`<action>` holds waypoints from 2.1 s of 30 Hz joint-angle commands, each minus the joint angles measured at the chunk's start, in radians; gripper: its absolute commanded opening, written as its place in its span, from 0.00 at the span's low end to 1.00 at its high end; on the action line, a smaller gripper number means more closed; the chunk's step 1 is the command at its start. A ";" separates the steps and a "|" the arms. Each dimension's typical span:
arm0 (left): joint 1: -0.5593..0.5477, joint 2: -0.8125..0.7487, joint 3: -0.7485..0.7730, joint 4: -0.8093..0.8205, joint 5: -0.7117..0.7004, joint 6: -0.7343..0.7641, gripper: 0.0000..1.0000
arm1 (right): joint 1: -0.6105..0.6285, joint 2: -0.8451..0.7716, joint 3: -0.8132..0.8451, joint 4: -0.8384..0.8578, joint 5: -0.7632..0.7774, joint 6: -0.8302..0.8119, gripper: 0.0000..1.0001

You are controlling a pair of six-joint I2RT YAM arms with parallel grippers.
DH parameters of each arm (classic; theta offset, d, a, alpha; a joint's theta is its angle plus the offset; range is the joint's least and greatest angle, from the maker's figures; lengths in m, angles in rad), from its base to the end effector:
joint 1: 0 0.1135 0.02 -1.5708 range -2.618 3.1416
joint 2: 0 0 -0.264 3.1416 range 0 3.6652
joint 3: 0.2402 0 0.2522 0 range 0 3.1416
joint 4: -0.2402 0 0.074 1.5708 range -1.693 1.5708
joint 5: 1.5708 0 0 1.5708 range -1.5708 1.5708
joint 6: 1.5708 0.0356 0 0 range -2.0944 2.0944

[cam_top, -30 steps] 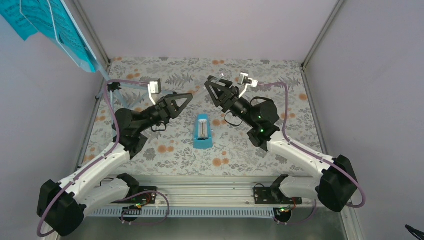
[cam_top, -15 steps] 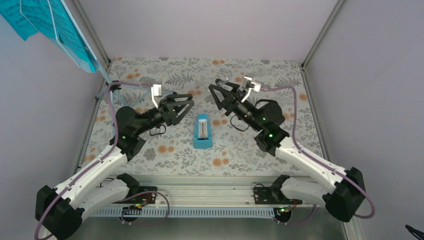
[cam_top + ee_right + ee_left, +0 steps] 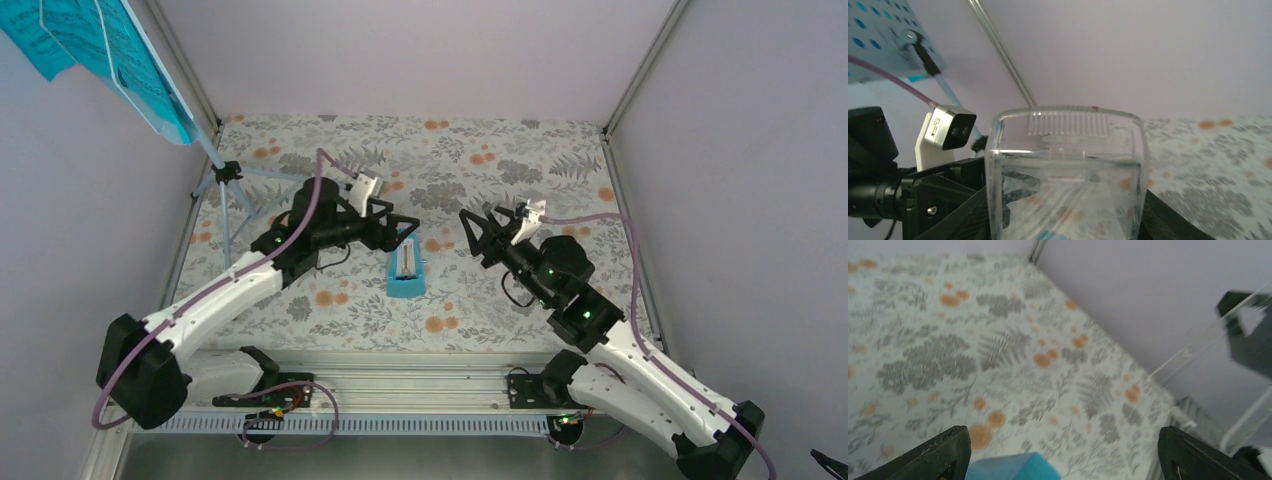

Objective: Pack up the instrument practice props

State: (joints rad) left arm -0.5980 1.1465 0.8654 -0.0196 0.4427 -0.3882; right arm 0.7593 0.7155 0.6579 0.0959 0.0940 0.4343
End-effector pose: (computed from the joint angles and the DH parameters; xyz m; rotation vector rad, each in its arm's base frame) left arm 0.2102 -0.1616 0.3123 0.5293 1.9182 -1.0739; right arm 0.1315 0.1202 0.3367 -0.1813 1.5884 0.8704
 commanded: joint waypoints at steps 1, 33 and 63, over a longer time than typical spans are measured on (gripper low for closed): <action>-0.042 0.081 0.054 -0.098 -0.055 0.139 0.93 | 0.011 -0.050 -0.047 -0.115 0.092 -0.027 0.44; -0.167 0.210 0.036 -0.083 -0.431 0.072 0.42 | 0.011 -0.067 -0.137 -0.114 0.123 0.018 0.44; -0.024 0.123 0.231 -0.170 -0.315 0.098 1.00 | 0.070 0.127 -0.304 0.270 0.000 -0.191 0.46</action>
State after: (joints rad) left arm -0.7410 1.3144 1.0386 -0.1394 0.0158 -0.3256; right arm 0.7914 0.8009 0.3450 0.2562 0.0647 0.3130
